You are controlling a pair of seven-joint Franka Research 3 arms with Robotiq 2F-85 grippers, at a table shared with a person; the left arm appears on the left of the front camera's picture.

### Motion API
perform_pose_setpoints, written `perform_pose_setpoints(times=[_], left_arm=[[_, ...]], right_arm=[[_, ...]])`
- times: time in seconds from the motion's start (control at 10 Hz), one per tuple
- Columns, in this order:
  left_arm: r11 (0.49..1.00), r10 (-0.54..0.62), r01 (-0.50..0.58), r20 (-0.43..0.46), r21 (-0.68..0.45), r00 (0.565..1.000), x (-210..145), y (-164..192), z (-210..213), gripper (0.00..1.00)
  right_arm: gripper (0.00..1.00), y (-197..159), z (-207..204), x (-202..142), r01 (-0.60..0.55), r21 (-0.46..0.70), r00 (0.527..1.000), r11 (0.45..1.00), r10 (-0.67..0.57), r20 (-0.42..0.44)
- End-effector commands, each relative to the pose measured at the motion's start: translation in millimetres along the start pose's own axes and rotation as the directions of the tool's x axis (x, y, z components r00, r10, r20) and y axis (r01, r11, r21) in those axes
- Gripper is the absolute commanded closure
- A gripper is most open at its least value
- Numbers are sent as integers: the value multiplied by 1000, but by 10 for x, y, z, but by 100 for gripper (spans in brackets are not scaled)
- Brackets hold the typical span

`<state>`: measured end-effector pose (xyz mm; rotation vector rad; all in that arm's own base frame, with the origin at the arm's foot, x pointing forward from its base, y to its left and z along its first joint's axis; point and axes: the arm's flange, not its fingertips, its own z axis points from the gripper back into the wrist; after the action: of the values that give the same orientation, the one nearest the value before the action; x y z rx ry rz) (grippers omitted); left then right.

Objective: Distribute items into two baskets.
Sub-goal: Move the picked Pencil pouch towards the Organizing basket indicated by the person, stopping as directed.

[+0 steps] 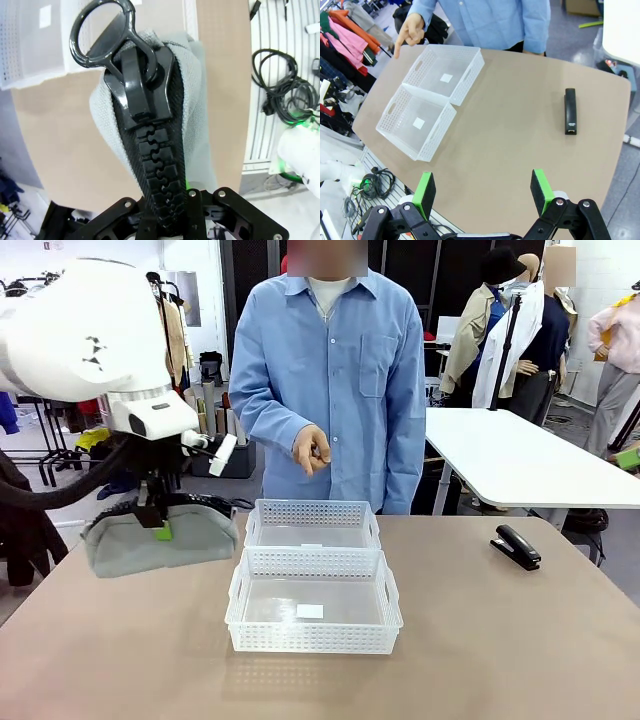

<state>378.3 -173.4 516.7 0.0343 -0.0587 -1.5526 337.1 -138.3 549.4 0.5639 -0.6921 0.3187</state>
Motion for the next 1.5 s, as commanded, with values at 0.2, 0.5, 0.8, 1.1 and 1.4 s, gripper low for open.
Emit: perform_pose_setpoints(times=[0.2,0.5,0.8,1.1,1.4], left_arm=[[998,-54,54,19,-14,998,253,58,-207,100],[993,-111,111,13,-35,994,567,22,-347,100],[989,-138,140,40,-51,990,743,-43,-436,100],[994,-103,105,29,-37,994,657,-24,-450,100],[997,72,-73,-26,-3,997,-534,178,-99,100]], right_arm=[[0,2,4,17,-9,14,1000,1000,9,16],[0,2,4,17,-9,14,1000,1000,9,16],[0,2,4,17,-9,14,1000,1000,9,16],[0,2,4,17,-9,14,1000,1000,9,16],[0,2,4,17,-9,14,1000,1000,9,16]])
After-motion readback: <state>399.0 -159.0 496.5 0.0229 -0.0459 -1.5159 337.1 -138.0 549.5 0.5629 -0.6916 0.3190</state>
